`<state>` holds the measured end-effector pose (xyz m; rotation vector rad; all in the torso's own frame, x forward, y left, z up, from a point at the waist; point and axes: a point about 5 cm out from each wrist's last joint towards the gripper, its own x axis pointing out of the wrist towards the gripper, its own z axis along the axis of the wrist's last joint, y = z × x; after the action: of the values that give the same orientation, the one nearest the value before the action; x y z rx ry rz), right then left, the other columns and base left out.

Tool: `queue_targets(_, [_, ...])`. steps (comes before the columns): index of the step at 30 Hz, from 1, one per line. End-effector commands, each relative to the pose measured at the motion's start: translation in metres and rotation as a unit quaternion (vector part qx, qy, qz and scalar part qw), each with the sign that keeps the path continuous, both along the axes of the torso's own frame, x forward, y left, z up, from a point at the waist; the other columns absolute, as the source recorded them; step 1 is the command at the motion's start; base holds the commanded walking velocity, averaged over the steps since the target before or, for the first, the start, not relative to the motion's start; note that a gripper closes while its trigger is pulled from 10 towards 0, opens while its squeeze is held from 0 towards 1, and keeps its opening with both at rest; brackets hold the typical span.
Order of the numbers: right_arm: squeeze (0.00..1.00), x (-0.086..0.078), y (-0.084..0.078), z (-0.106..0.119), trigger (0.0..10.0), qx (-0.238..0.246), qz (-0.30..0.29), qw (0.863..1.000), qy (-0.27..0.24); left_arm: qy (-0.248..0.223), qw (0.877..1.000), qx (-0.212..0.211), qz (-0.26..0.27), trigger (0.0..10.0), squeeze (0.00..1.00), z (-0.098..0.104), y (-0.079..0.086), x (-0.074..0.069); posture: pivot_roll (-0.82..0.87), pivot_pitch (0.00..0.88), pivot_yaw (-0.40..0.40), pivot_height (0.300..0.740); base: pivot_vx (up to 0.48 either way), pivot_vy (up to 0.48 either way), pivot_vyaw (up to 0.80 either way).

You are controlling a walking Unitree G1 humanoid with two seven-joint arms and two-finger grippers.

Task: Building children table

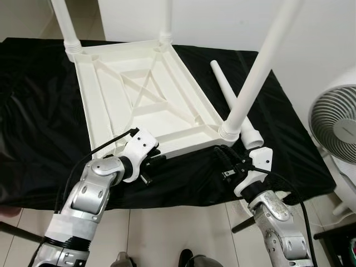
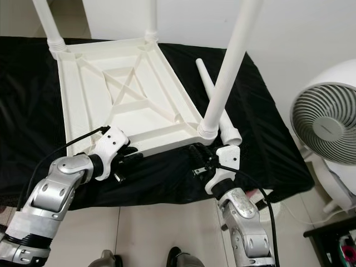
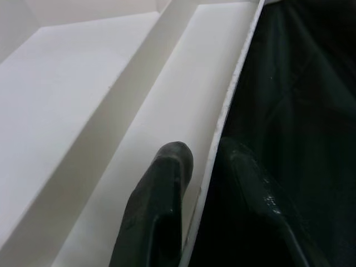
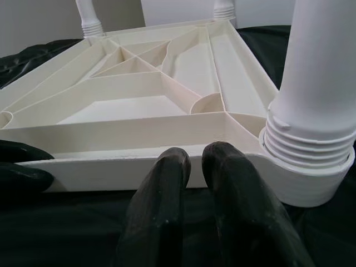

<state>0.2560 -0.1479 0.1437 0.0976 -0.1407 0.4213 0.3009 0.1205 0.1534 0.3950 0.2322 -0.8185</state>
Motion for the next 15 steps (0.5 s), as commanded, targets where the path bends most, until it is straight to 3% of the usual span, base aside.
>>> queue_targets(1, [0.0, -0.001, -0.003, -0.002, 10.0, -0.004, -0.005, 1.0, 0.001, -0.013, 0.999, 0.011, 0.034, 0.0, 0.0, 0.004, 0.012, 0.002, 0.09, 0.119, -0.044, 0.74, 0.0, 0.0, 0.0])
queue_targets(15, [0.0, -0.003, -0.005, -0.002, 10.0, -0.007, -0.005, 1.0, 0.001, 0.009, 1.0, -0.009, 0.024, 0.0, 0.0, 0.002, 0.021, -0.023, 0.1, 0.117, -0.055, 0.74, 0.0, 0.0, 0.0])
